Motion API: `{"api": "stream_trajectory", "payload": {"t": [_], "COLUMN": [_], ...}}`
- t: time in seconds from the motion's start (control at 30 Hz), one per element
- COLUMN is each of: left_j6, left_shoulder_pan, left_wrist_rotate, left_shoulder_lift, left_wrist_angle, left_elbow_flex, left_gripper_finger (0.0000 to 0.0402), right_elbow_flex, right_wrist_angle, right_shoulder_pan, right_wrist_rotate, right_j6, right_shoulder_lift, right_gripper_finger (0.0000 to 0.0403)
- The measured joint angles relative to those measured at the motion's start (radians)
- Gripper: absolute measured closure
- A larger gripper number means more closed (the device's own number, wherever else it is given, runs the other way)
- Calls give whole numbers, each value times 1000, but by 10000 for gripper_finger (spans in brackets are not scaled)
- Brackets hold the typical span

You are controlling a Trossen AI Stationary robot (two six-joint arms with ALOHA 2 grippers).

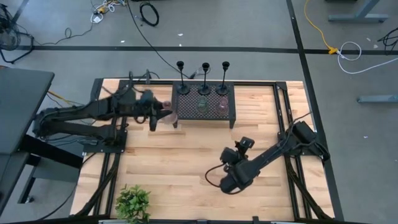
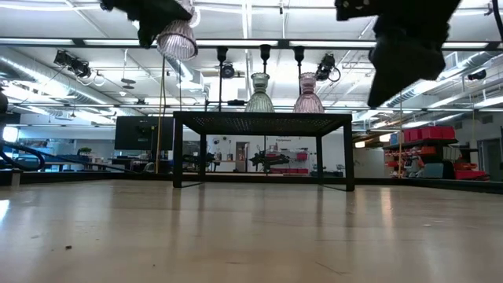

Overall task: Pick & Place candle stick holders
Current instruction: Put the purple glass candle holder on the shelf aligned with the other green and purple glass candle holders

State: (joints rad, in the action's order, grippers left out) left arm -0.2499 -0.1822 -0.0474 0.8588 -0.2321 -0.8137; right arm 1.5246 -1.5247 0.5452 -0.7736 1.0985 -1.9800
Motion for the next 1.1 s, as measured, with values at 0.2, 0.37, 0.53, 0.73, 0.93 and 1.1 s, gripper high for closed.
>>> {"api": "stream_trajectory", "payload": {"t": [0.2, 0.37, 0.53, 0.73, 0.93, 1.1], "left_j6": [132, 236, 260, 257, 268, 283], "left_shoulder_pan": [-1, -33, -93, -176, -224, -260], "left_wrist_rotate": [84, 94, 131, 155, 279, 322], "left_shoulder_lift": [-75, -30, 12, 108, 236, 314], "left_wrist_angle": [444, 714, 799, 798, 808, 809], "left_elbow_flex": [307, 469, 491, 463, 379, 361], "left_gripper_finger": [281, 281, 281, 281, 281, 281], "right_elbow_flex": [-28, -28, -28, -28, -67, -146], "right_wrist_angle": [14, 41, 67, 212, 283, 332], "right_shoulder_pan": [38, 56, 61, 61, 61, 60], "right_wrist_rotate": [5, -17, -18, -15, -16, 32], "right_j6": [153, 202, 260, 200, 187, 209], "right_shoulder_lift": [0, 1, 19, 24, 25, 28], "right_gripper_finger": [198, 198, 198, 198, 198, 198]}}
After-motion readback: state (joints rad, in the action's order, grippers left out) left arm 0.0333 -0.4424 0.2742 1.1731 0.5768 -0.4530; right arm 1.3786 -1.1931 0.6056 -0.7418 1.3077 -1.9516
